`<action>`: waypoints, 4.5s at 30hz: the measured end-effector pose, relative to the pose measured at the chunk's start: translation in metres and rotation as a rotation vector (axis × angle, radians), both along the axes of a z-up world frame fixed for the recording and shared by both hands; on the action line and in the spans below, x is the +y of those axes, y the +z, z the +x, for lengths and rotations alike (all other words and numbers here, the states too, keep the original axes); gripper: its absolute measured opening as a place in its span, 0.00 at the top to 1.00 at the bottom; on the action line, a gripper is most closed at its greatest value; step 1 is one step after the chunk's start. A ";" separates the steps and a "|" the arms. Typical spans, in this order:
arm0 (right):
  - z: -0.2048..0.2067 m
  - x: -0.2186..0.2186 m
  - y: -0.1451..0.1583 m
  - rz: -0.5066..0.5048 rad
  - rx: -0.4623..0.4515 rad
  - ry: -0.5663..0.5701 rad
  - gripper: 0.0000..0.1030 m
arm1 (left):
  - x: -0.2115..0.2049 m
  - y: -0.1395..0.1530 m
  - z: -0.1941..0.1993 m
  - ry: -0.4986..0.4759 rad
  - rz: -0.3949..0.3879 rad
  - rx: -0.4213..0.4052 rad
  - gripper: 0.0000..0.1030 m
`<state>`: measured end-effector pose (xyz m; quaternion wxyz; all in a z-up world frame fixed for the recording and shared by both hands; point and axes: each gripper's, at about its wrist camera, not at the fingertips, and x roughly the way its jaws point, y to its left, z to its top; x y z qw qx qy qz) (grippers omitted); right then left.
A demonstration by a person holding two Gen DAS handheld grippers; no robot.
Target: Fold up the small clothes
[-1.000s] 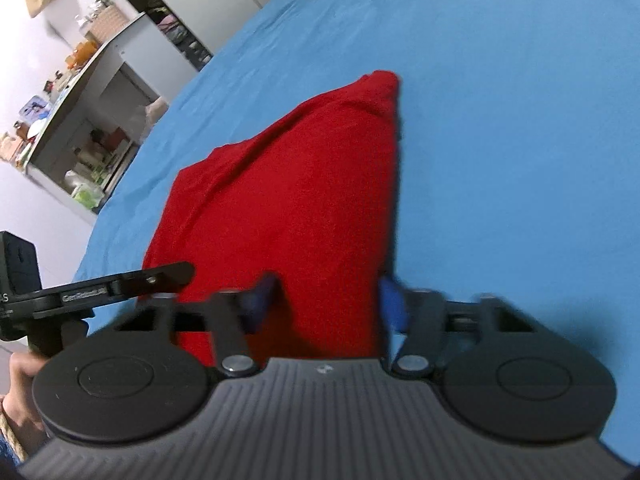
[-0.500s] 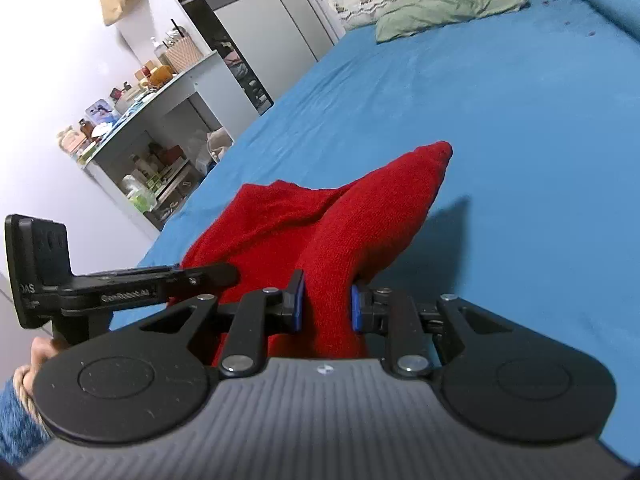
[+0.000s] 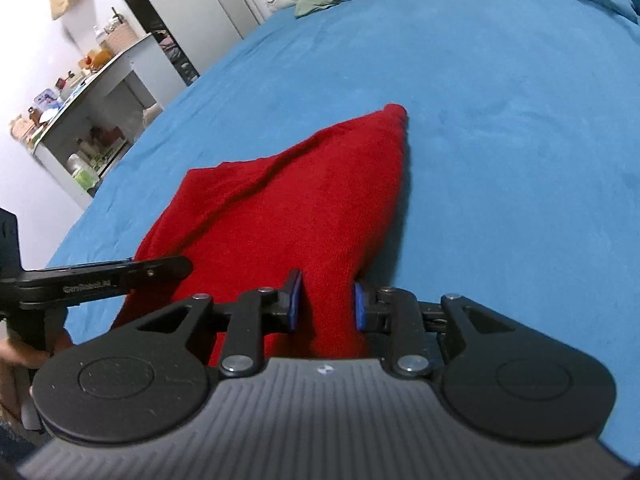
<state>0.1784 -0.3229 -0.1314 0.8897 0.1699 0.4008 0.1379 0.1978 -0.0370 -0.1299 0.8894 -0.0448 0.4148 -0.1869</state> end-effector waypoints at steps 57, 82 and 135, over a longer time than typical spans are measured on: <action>-0.200 0.061 0.148 -0.373 0.006 -0.189 0.00 | 0.009 0.128 -0.207 0.150 0.271 -0.199 0.00; -0.202 0.057 0.150 -0.371 0.013 -0.195 0.00 | 0.005 0.126 -0.212 0.136 0.261 -0.216 0.00; -0.200 0.059 0.151 -0.382 0.012 -0.195 0.00 | 0.015 0.126 -0.211 0.164 0.251 -0.255 0.00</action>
